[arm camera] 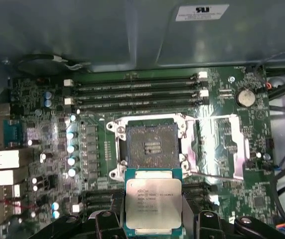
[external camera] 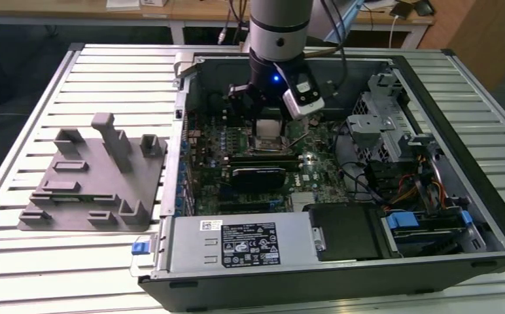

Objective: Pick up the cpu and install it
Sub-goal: 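Pick up the cpu and move it towards the insertion slot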

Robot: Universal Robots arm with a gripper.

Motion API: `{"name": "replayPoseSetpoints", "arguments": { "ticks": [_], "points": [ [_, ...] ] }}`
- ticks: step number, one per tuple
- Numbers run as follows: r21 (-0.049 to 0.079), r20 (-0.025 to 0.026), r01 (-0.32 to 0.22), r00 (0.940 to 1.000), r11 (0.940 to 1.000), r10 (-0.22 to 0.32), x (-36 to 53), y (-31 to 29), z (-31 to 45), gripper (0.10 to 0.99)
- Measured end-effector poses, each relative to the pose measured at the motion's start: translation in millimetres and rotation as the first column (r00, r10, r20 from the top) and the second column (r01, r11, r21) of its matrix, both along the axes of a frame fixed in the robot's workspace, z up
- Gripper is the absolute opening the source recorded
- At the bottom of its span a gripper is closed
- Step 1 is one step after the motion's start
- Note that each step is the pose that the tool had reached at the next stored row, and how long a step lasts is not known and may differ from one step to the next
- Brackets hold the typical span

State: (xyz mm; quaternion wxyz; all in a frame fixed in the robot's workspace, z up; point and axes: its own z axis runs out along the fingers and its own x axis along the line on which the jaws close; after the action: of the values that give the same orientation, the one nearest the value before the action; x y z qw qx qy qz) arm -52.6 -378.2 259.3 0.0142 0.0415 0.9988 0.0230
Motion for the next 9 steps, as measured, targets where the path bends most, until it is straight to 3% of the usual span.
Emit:
{"name": "replayPoseSetpoints", "arguments": {
  "ticks": [9],
  "points": [
    [0.000, 0.0001, -0.001, 1.0000, 1.0000, 0.001, 2.1, 10.9, -9.2, 0.541]
  ]
}}
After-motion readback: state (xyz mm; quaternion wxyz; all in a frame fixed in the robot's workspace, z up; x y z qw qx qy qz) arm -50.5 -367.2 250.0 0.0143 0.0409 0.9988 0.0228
